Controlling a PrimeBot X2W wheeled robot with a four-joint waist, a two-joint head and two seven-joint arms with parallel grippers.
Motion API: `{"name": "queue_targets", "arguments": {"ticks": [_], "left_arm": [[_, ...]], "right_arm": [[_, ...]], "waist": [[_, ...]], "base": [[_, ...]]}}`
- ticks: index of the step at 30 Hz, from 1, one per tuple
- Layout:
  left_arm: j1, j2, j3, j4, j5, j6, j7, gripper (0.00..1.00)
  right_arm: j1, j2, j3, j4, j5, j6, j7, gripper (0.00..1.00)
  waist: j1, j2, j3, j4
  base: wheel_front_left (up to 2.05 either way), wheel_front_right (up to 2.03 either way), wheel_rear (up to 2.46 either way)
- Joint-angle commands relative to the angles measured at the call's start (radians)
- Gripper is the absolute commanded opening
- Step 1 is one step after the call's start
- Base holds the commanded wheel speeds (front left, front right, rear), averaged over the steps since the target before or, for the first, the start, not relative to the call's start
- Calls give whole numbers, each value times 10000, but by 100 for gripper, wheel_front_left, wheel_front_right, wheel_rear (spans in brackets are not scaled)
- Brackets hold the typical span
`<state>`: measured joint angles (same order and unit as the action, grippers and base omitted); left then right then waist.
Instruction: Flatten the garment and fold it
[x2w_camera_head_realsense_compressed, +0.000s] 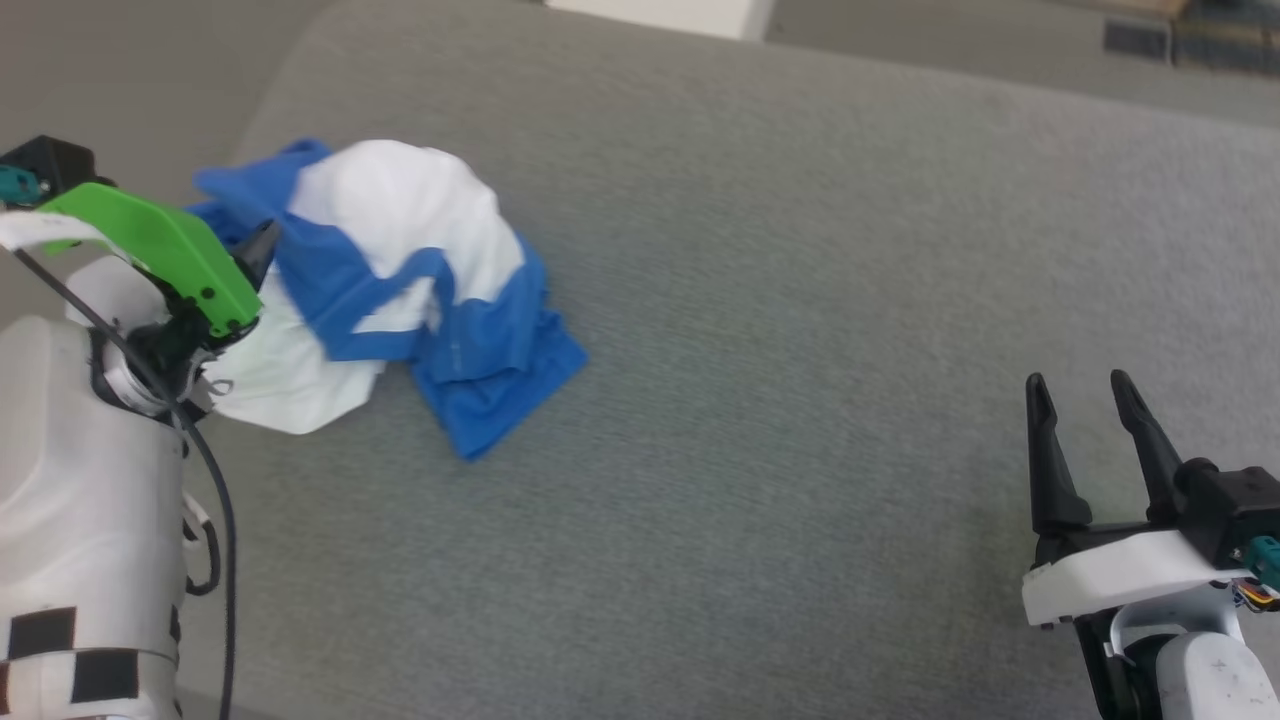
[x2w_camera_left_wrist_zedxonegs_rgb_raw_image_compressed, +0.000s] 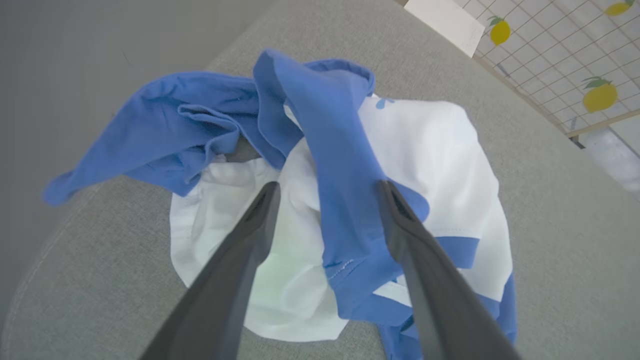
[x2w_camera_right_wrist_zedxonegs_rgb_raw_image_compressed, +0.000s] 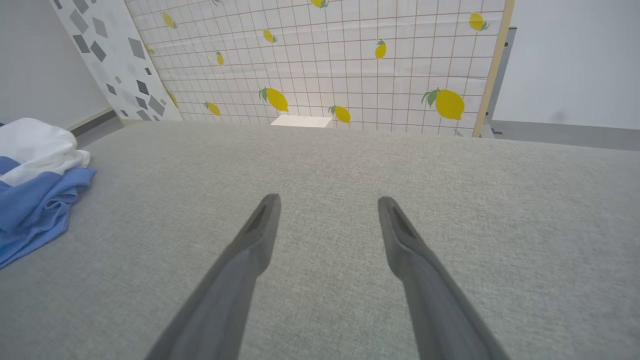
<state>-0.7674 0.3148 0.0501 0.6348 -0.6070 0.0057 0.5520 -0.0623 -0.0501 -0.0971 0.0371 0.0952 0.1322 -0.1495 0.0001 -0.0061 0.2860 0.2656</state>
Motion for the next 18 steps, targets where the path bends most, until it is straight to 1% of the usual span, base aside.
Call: {"name": "queue_targets", "arguments": {"ticks": [1,5,7,10,12,14,15,16,18], "left_arm": [[-163,122,-7,77,-23,171,302,100],[-166,182,-133,234,-4,679,1276,100],[-59,94,-151,290,-72,873,1615,100],[258,-183,-200,373,-262,1052,2128,100],[503,-366,-259,379,-375,1060,2364,100],[735,-527,-262,333,-468,1052,2349,100],[847,-599,-281,290,-484,1017,2266,64],[910,-627,-269,228,-482,962,2070,0],[1021,-685,-144,120,-472,911,1400,0]], "right_arm": [[-211,-1,-9,-90,-69,-15,12,100],[-343,-1,-54,-218,-118,-15,11,100],[-395,-1,-72,-270,-139,-15,13,100],[-432,-1,-122,-306,-161,-15,6,100],[-444,-1,-160,-326,-182,-15,19,100],[-456,-1,-175,-335,-195,-15,40,100],[-461,-1,-189,-339,-207,-15,51,100],[-471,-1,-196,-343,-218,-15,61,100],[-493,-1,-184,-335,-238,-15,74,100]], "waist": [[-1,61,1177,-1119],[-1,61,1535,-1284],[-1,61,1671,-1309],[-1,61,1783,-1278],[-1,61,1844,-1221],[-1,61,1869,-1149],[-1,61,1879,-1087],[-1,61,1885,-1038],[-1,61,1836,-928]], "base": [[0,0,0],[0,0,0],[0,0,0],[0,0,0],[0,0,0],[0,0,0],[0,0,0],[0,0,0],[0,0,0]]}}
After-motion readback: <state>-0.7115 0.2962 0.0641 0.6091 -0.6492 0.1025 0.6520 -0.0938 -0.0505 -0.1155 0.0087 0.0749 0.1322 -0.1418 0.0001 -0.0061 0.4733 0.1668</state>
